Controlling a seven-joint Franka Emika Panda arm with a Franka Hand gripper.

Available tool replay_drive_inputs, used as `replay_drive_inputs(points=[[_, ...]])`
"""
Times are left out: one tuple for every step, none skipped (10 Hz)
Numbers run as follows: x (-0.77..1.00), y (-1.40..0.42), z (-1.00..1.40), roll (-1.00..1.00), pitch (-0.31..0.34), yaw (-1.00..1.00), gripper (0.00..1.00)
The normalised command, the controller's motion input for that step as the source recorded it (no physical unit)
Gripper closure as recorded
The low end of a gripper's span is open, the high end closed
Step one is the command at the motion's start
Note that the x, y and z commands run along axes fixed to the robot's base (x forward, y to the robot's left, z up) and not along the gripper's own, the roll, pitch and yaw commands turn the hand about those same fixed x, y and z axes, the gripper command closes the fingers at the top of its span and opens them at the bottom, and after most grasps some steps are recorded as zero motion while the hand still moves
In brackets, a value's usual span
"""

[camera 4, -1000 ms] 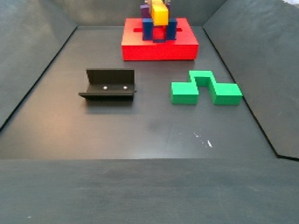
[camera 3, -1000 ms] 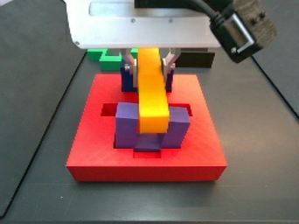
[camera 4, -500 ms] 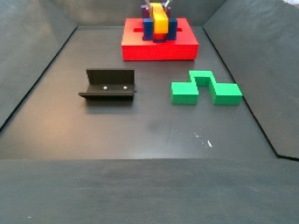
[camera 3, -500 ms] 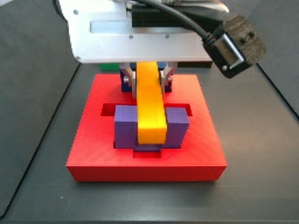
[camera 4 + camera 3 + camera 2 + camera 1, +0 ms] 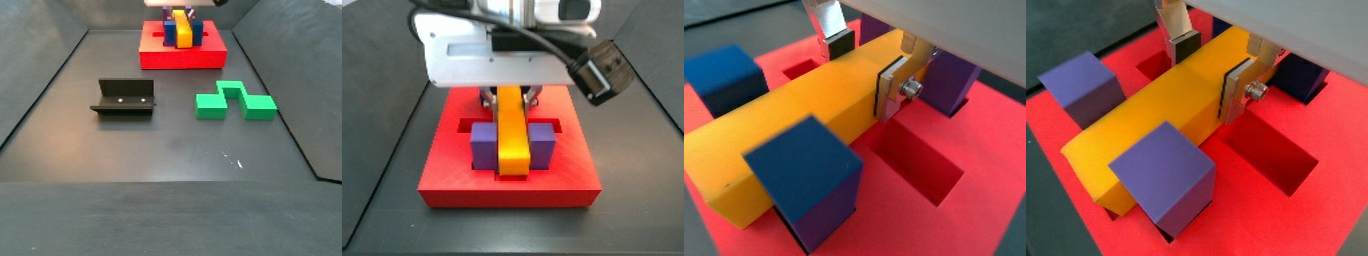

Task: Pick up the yellow object. Move up. Move to above the board. Insert the yellow object.
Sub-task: Insert the yellow object.

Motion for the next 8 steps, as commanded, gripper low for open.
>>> replay_drive_inputs(points=[[0.01,0.00,-0.25,-0.12,-0.099,0.00,1.00],[0.00,0.00,-0.15,-0.09,-0.064,0.00,1.00],[0.03,0.00,-0.11,-0.10,-0.063,0.00,1.00],[0.00,0.00,-0.07,-0.12,-0.066,0.00,1.00],[-0.04,-0.13,-0.04,-0.05,-0.026,0.07,1.00],[0.16,-0.23,-0.13,-0.07,-0.090,-0.01,1.00],[0.20,-0.05,-0.17,-0.02,-0.060,-0.20,1.00],[0.03,0.00,-0.13,0.00,0.000,-0.15,1.00]])
